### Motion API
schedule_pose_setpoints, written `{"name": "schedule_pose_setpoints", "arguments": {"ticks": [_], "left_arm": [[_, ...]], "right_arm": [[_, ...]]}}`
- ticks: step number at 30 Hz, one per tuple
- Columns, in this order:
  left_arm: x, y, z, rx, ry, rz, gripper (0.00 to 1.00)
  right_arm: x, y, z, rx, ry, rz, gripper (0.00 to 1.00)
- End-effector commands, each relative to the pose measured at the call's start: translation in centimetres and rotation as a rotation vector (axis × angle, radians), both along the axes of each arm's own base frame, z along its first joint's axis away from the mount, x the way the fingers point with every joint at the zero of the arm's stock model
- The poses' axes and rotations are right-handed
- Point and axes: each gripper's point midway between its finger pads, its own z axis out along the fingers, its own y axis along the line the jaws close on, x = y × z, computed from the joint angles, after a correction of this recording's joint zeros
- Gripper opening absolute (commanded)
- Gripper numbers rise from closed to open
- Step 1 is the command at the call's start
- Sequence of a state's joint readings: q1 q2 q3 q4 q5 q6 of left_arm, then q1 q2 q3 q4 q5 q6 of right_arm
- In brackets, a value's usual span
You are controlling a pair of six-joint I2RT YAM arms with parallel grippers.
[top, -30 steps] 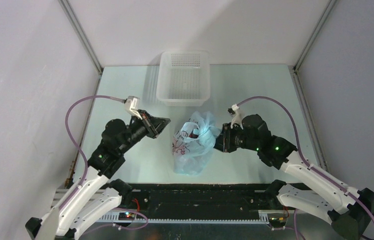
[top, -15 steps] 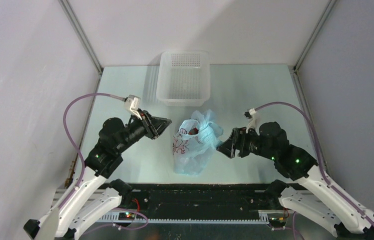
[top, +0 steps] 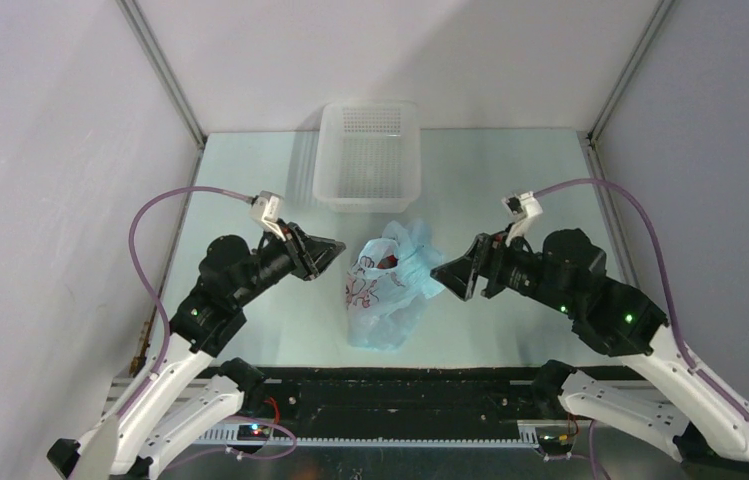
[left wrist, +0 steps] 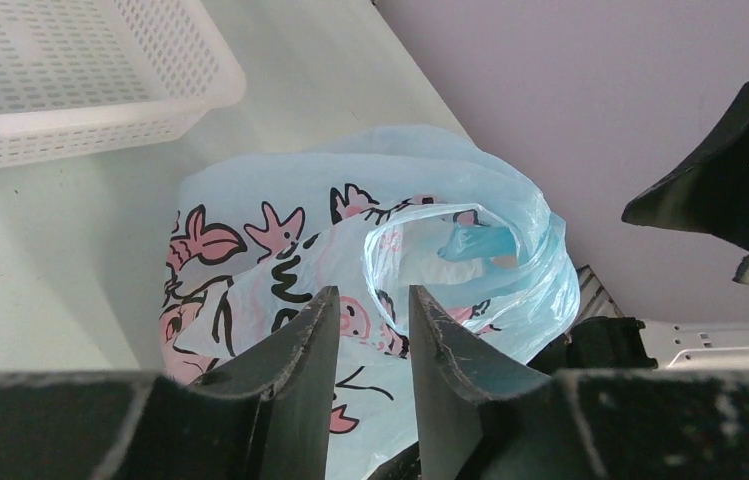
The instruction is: Place the fake fruits into the plastic bag and tie a complex knot
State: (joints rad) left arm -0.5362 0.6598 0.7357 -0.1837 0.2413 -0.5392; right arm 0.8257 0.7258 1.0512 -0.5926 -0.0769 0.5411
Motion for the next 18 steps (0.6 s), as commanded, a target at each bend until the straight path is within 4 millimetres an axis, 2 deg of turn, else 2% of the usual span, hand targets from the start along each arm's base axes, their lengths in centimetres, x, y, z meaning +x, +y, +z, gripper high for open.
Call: {"name": "schedule_pose_setpoints", "arguments": {"ticks": [1,12,18], "left_arm": [[-0.3,0.0,2.3,-0.019,-0.066,-0.016,0.38],[-0.5,-0.2,1.8,-0.029,-0.045,-0.030,0.39],[-0.6,-0.5,1.6,-0.036,-0.044,-0.049,0.39]], "right_arm": [[1.7,1.9,1.4,-0.025,-0.047,-0.026,0.82],[4.4,5.9,-0.6,-0.101,-0.088,0.031,0.81],[4.3,8.2,-1.2,-0.065,-0.045,0.101,0.66]]}}
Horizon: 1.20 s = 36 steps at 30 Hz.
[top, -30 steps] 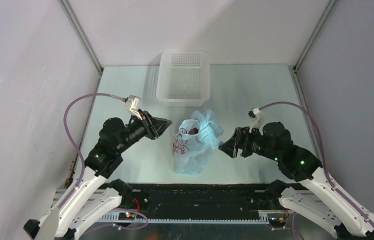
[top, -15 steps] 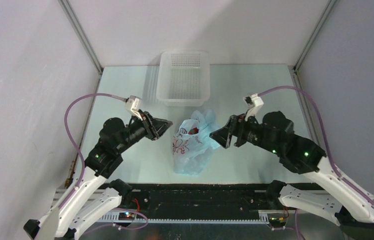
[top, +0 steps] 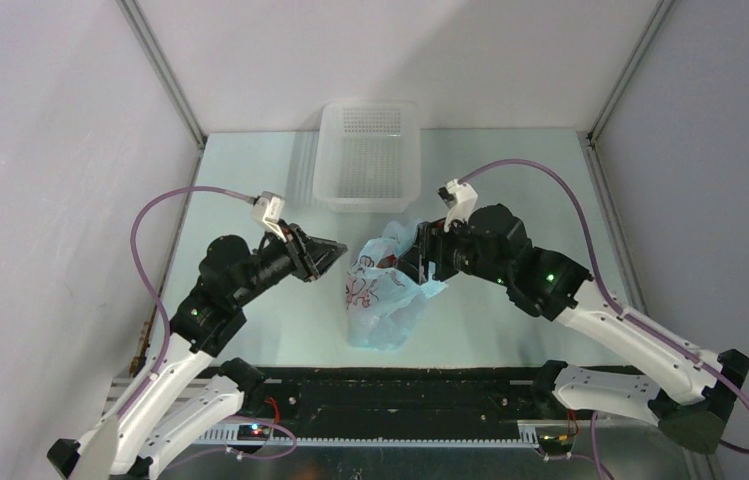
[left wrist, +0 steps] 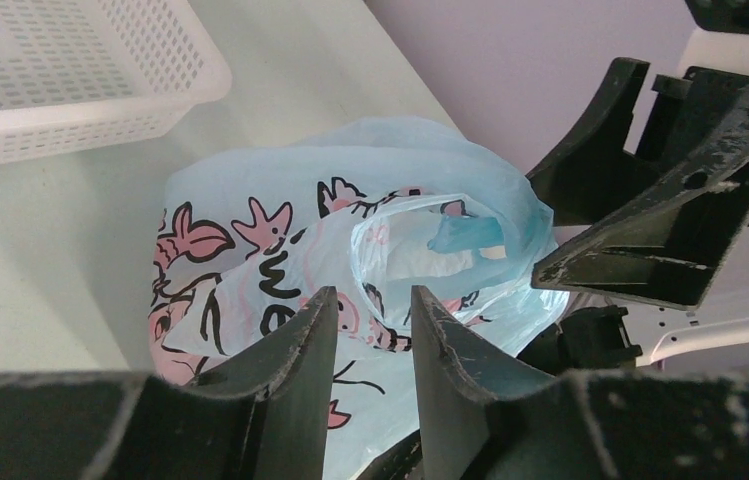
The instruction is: Place the fake fruits into the plastic bag and tie a complex knot
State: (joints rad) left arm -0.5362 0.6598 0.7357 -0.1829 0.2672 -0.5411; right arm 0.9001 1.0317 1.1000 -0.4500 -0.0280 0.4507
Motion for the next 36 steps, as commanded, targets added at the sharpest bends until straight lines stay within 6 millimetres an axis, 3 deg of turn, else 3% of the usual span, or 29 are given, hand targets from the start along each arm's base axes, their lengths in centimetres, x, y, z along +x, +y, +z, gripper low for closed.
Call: {"name": "schedule_pose_setpoints", "arguments": {"ticks": [1,3,10,19,26,30,34,36], "left_arm": [[-0.5,-0.4,1.5,-0.034,-0.045,-0.039,0.39],[-0.6,-0.8,1.6,-0.044,-0.057,-0.066,0.39],[-2.3,-3.0,1.6,-0.120,-0.097,-0.234,0.45],[-3.5,-4.3,2.6,-0.244,-0.085,-0.337,0.59],[-2.7,-4.6,0.3,-0.197,-0.012,-0.317,0.66],[-3.2,-5.2,0.7,-0.213,-0.013,-0.376,0.70],[-4.3,-5.7,1.0,-0.205,-0.024,-0.468,0.68],[-4.8,-5.8,1.2,-0.206,-0.033,-0.500,0.60]], "right_arm": [[0.2,1.9,2.3,0.088,-0.026,0.050,0.63],[0.1,2.4,1.8,0.090,0.001,0.058,0.57],[-0.2,3.6,1.6,0.147,0.023,0.093,0.02],[-1.5,5.2,2.6,0.307,0.015,0.243,0.00],[-2.1,5.0,3.1,0.363,0.027,0.313,0.00],[-2.7,4.8,3.1,0.368,0.034,0.359,0.00],[-3.1,4.7,3.3,0.376,0.037,0.398,0.00],[-3.2,4.6,3.4,0.378,0.038,0.410,0.00]]}}
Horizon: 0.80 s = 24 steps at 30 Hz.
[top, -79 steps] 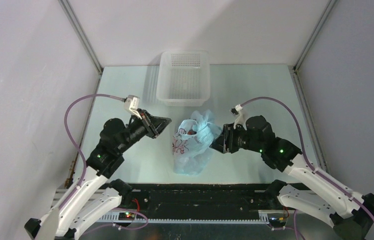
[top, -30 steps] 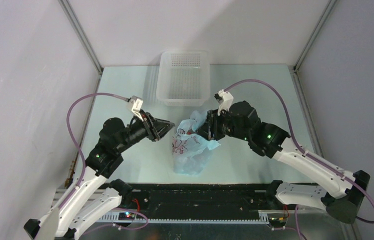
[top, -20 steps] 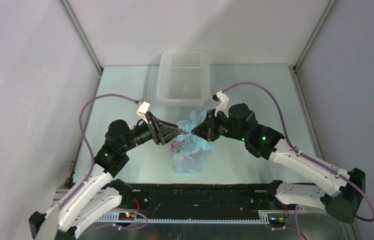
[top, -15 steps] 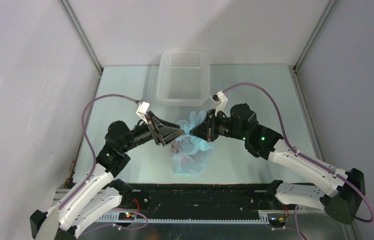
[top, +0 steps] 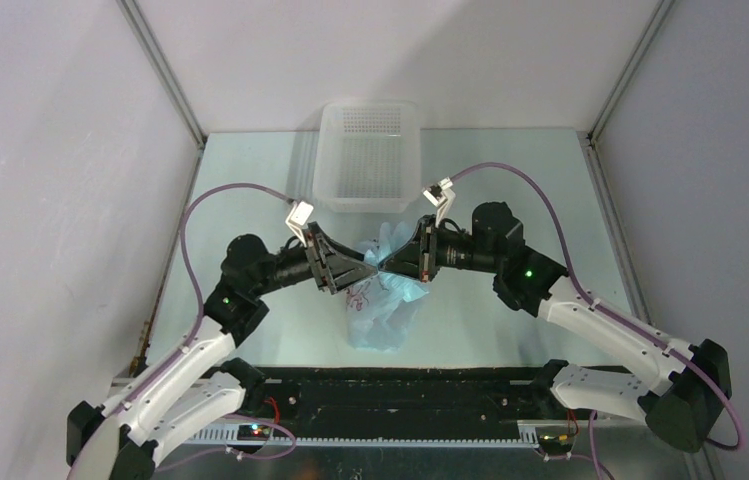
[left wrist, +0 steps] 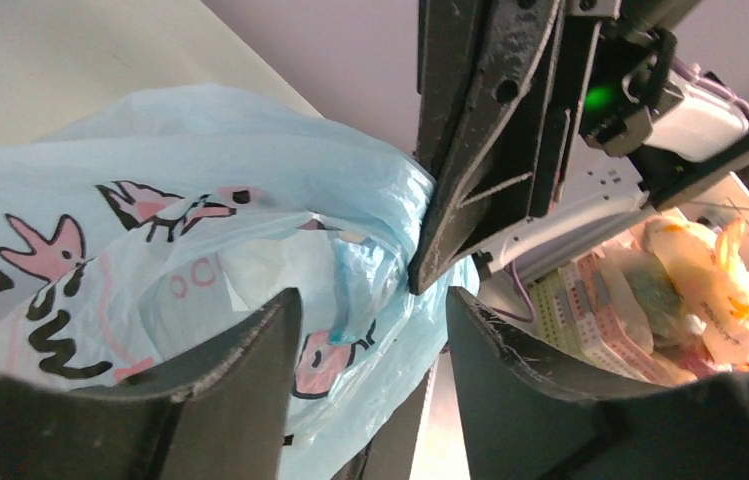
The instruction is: Place the fake fruits into the plastic bag and tie a complex knot
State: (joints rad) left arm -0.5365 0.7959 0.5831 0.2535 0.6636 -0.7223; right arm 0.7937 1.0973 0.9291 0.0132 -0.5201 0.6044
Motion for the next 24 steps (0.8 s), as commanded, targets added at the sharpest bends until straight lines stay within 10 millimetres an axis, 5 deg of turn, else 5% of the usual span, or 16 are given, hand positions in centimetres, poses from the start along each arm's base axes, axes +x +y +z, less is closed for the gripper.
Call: {"name": "schedule_pose_setpoints", "arguments": {"ticks": [1,6,20,24], "left_arm": [[-1.94,-0.46,1.95,-0.038,-0.073,-0.120,0.58],[-2.29,-0.55,2.32,-0.064,-0.076,-0.141,0.44],[-2.32,-0.83,2.62,-0.103,-0.058,-0.159,0.32],[-2.45,-0.72,2.44,-0.109,-0.055,-0.155,0.10]], "right_arm": [[-1.11,-0.27,2.29,0.074,-0.048,0.069,0.00],[-1.37,-0.33,2.24,0.073,-0.046,0.085,0.00],[-1.89,-0.35,2.11,0.070,-0.041,0.116,0.00],[-1.91,-0.38,2.26,0.074,-0.045,0.117,0.00]]}}
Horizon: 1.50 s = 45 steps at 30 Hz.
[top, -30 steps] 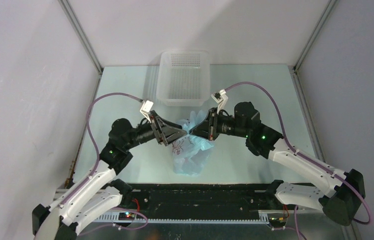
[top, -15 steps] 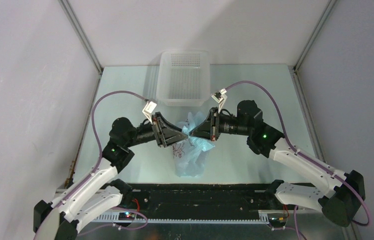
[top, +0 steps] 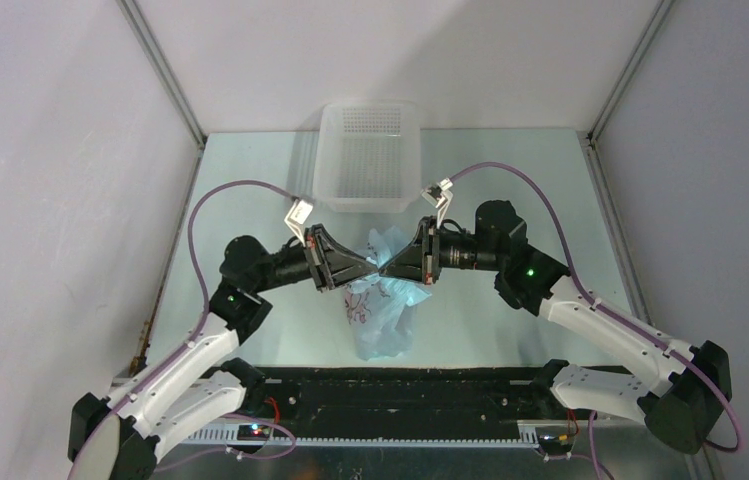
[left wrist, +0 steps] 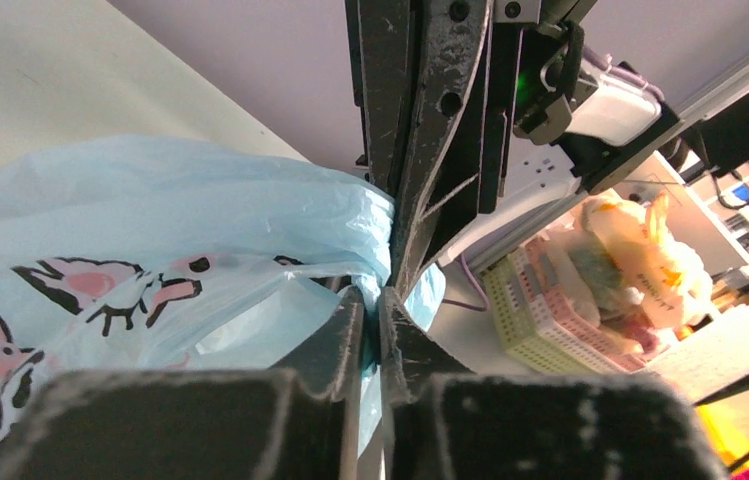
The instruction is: Place the fake fruits into the plastic bag and tie a complex knot
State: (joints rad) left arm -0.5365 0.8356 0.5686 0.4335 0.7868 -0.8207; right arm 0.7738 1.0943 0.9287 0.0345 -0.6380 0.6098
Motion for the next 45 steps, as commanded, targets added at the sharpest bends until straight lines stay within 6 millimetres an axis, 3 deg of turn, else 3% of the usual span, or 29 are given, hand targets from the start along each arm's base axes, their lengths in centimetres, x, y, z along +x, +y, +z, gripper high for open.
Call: {"name": "schedule_pose_setpoints", "arguments": {"ticks": [1,4,6,11,15,17,20,26,33,36,45], "left_arm": [[-0.7,0.2,0.6,-0.030,-0.033,-0.017,0.03],[-0.7,0.3,0.7,-0.033,-0.036,-0.013,0.00],[-0.6,0.3,0.6,-0.035,-0.035,0.003,0.00],[0.3,0.4,-0.2,-0.011,-0.014,0.048,0.00],[1.1,0.5,-1.0,0.028,0.012,0.087,0.00],[1.6,0.7,-1.7,0.059,0.025,0.112,0.00],[2.2,0.9,-2.0,0.085,0.036,0.149,0.00],[3.0,1.2,-2.9,0.114,0.069,0.198,0.00],[3.1,1.5,-3.0,0.121,0.072,0.221,0.00],[3.1,1.6,-3.1,0.125,0.074,0.225,0.00],[3.1,1.5,-2.9,0.125,0.071,0.213,0.00]], "right_arm": [[-0.5,-0.2,1.5,0.046,-0.042,0.020,0.00],[-0.5,-0.3,1.6,0.047,-0.044,0.018,0.00],[-0.5,-0.5,1.7,0.047,-0.044,0.011,0.08],[-0.4,-1.7,2.2,0.042,-0.058,-0.028,0.50],[0.0,-3.7,1.5,-0.012,-0.056,-0.101,0.72],[0.2,-4.9,1.2,-0.039,-0.061,-0.141,0.77],[0.6,-6.7,0.9,-0.073,-0.078,-0.213,0.80],[-1.1,-9.5,-0.1,-0.139,-0.071,-0.275,0.79],[-3.4,-7.9,-1.6,-0.106,-0.047,-0.187,0.76],[-4.0,-7.0,-1.2,-0.087,-0.065,-0.164,0.75],[-2.0,-5.7,-3.2,-0.133,-0.082,-0.177,0.74]]}}
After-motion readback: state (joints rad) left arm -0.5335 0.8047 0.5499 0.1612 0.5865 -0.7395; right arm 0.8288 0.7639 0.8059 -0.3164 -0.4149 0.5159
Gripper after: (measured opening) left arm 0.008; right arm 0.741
